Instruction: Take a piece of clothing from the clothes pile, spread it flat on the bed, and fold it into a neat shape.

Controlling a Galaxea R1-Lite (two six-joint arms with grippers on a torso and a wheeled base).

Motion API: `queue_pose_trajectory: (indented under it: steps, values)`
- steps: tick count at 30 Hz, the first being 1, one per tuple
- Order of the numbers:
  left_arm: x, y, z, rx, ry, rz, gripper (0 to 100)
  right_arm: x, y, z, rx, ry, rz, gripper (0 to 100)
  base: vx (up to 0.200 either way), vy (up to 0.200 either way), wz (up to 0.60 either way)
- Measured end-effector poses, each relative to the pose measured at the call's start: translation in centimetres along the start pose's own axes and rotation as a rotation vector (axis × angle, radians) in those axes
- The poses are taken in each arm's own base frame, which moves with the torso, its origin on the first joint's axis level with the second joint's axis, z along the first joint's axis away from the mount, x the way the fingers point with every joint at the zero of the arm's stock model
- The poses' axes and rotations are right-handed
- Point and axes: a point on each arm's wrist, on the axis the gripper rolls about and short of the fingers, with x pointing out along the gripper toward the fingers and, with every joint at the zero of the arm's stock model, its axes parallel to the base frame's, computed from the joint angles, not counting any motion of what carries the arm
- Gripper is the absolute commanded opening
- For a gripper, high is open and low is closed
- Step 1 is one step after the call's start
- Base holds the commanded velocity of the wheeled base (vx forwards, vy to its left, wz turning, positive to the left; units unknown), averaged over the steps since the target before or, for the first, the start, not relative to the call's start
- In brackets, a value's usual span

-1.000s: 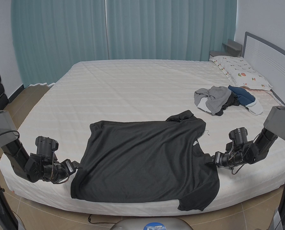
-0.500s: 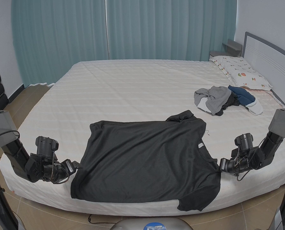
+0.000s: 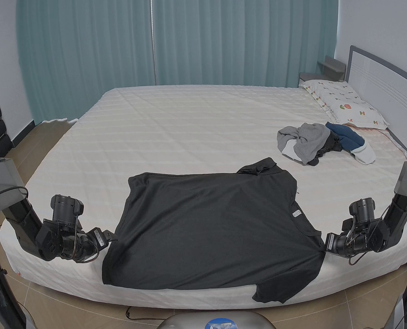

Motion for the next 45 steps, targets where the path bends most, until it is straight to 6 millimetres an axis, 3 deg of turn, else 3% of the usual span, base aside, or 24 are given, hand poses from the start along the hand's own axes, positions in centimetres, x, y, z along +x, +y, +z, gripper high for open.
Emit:
queue_pose_trajectory:
  steps: [16,17,26,37,45]
  values:
    - [0.1,-0.4,0.7,-0.054,-0.022,-0.017,100,0.0,-2.1,0.7,0.018,-0.020,-0.039,0,0.000,0.000,0.00]
    - [0.1,-0.5,0.8,-0.059,-0.027,-0.021,100,0.0,-2.2,0.8,0.022,-0.022,-0.040,100,0.000,0.000,0.00]
    - [0.2,-1.2,1.7,-0.096,-0.055,-0.046,100,-1.0,-1.6,1.1,0.086,-0.055,-0.020,100,0.000,0.000,0.00]
    - [0.1,-1.6,2.2,-0.161,-0.100,-0.109,100,-7.6,2.4,-2.7,0.239,-0.098,0.038,100,0.000,0.018,0.00]
    - [0.4,-1.6,2.1,-0.201,-0.097,-0.127,100,-11.0,3.4,-4.5,0.250,-0.136,0.097,100,0.000,0.125,0.00]
